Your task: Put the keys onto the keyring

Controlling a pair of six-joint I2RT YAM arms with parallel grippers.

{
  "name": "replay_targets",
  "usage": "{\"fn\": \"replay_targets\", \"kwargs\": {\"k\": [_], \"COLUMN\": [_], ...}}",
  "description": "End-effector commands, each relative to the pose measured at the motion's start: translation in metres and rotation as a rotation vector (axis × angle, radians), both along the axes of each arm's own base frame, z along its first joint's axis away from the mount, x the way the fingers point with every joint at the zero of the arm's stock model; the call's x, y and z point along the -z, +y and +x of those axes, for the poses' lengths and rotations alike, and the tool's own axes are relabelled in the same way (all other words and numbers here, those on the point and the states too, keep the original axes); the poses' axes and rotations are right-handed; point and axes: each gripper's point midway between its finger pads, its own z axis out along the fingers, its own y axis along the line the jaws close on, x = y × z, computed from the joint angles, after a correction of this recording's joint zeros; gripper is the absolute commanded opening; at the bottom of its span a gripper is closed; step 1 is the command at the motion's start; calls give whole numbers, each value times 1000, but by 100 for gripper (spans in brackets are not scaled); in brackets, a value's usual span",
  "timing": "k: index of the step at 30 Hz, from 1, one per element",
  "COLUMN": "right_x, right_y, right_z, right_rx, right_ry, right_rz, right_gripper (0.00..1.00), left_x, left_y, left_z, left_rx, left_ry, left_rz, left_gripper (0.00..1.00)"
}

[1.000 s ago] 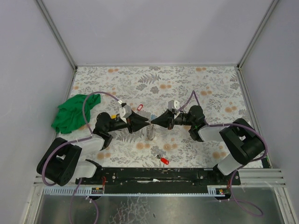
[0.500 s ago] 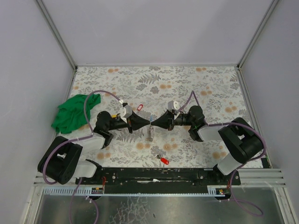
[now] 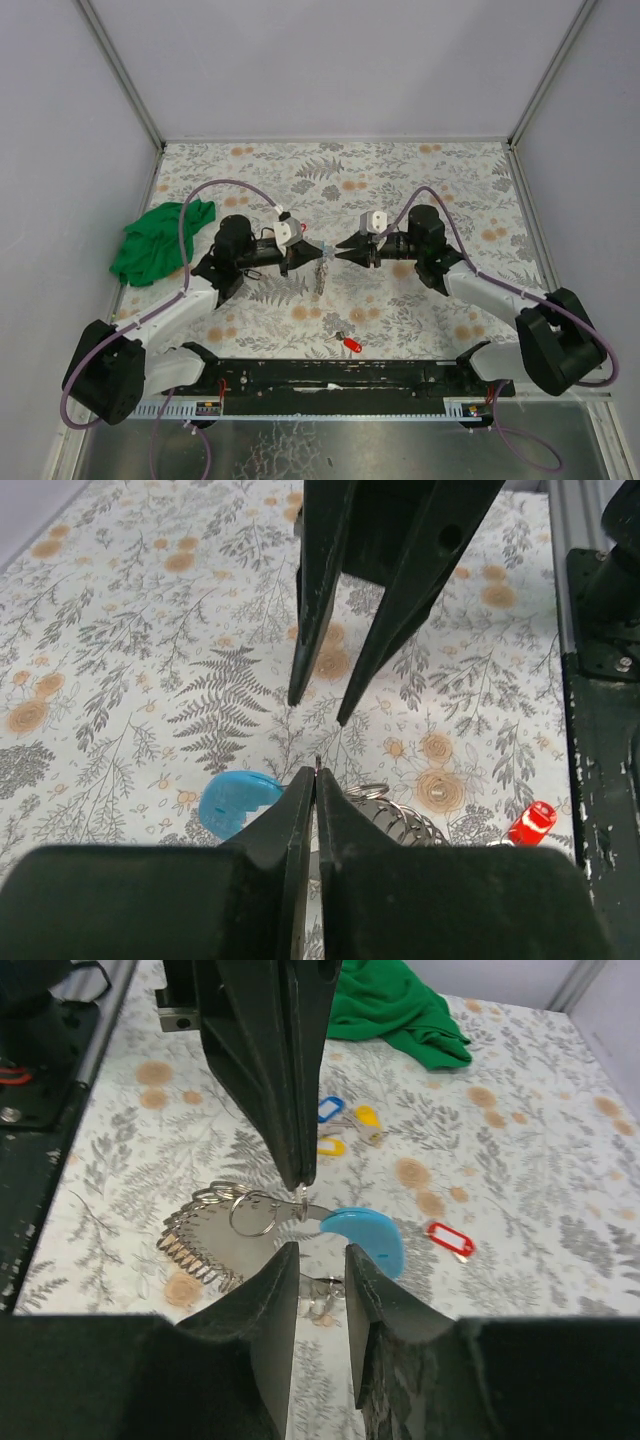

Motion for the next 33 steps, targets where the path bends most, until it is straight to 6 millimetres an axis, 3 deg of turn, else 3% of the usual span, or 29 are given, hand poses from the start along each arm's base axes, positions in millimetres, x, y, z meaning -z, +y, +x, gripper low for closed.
{"fn": "replay_targets", "kwargs": {"k": [1,11,21,33], "right_x": [-1,-6,-4,-3], "right_y": [-12,0,27,28], "right_z": [7,-6,-13,-12], "right_rx": [20,-95,-144,-122], "right_ry": [-102,-95,-79,-71], "right_rz": [-140,-135,-99,-102], "right_gripper": [32,32,30,22], "left_x": [7,2,4,2], "left_y": [0,-9,-14,-16], "left_z": [5,-5,-8,-10], "left_rx": [-19,35,55,62], "left_ry": [-17,-31,-26,-32], "left_rz": [140,168,171,169], "left_gripper": [0,0,0,0]}}
